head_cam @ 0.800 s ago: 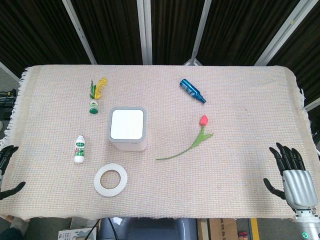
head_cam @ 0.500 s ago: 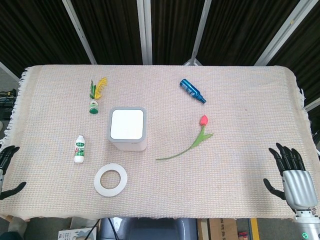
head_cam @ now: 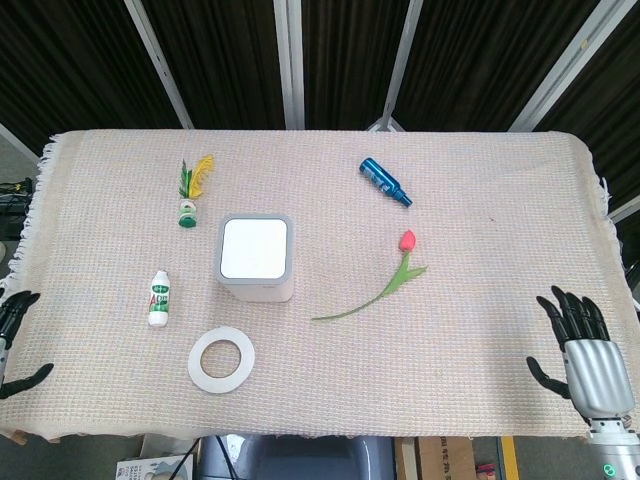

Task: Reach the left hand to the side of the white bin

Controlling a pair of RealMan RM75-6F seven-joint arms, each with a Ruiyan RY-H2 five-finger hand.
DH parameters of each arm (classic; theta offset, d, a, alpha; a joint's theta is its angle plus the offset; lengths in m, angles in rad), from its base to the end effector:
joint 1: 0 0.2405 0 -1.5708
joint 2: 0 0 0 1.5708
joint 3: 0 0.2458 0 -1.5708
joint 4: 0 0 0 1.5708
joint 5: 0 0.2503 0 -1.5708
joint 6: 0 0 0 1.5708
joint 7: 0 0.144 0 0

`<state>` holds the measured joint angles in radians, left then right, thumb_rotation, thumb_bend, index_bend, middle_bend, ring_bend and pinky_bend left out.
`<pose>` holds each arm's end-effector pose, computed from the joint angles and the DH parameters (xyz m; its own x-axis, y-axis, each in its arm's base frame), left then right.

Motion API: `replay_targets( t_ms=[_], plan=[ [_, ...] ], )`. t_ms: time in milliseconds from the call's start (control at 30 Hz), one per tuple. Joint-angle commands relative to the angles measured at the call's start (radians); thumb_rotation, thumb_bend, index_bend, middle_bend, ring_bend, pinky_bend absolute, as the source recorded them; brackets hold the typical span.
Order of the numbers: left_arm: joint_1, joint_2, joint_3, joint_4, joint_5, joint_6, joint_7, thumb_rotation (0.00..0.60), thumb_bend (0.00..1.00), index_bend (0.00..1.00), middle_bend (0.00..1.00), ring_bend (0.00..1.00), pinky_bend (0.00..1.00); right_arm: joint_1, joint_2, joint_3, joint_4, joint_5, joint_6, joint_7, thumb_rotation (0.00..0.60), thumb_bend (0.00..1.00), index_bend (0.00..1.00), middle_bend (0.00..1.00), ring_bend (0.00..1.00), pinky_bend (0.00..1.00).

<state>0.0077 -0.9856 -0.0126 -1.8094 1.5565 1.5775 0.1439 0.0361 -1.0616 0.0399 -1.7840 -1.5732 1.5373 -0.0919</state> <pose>-0.2916 0.1448 0.1440 0.4712 -0.0135 0.8819 0.8820 0.0207 -0.4709 -0.2801 -0.1640 0.1214 0.3779 0.0201 0.9256 -0.9246 -0.0437 0.3785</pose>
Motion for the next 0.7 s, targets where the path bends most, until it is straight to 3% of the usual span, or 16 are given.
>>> replay_targets(
  t_ms=[33, 267, 367, 467, 567, 700],
  plan=[
    [-0.001, 0.008, 0.003, 0.0, 0.009, -0.001, -0.014, 0.6, 0.16, 0.14, 0.13, 0.03, 0.05, -0.007, 0.005, -0.003, -0.005, -0.009, 0.013, 0.005, 0.6, 0.27, 0.14, 0.02, 0.0, 0.03],
    [-0.015, -0.005, -0.004, 0.032, 0.06, 0.017, -0.047, 0.6, 0.17, 0.14, 0.18, 0.07, 0.07, -0.012, 0.002, 0.0, -0.001, -0.015, 0.027, 0.009, 0.6, 0.27, 0.14, 0.02, 0.0, 0.03],
    [-0.032, 0.002, -0.008, 0.017, 0.073, 0.0, -0.024, 0.6, 0.18, 0.14, 0.21, 0.11, 0.13, -0.01, -0.002, 0.001, 0.001, -0.016, 0.026, 0.004, 0.6, 0.27, 0.14, 0.02, 0.0, 0.03],
    [-0.071, 0.024, -0.027, -0.034, 0.125, -0.014, 0.019, 0.6, 0.18, 0.15, 0.27, 0.2, 0.25, -0.011, -0.004, 0.001, 0.001, -0.017, 0.027, 0.0, 0.6, 0.27, 0.14, 0.02, 0.0, 0.03],
    [-0.127, 0.051, -0.051, -0.101, 0.14, -0.072, 0.024, 0.6, 0.2, 0.15, 0.31, 0.24, 0.31, -0.011, -0.004, 0.0, 0.0, -0.015, 0.024, -0.001, 0.6, 0.27, 0.14, 0.02, 0.0, 0.03],
    [-0.226, 0.1, -0.107, -0.198, 0.068, -0.206, 0.05, 0.6, 0.29, 0.15, 0.43, 0.34, 0.41, -0.011, -0.003, -0.001, 0.0, -0.016, 0.022, -0.002, 0.6, 0.27, 0.14, 0.02, 0.0, 0.03]
  ],
)
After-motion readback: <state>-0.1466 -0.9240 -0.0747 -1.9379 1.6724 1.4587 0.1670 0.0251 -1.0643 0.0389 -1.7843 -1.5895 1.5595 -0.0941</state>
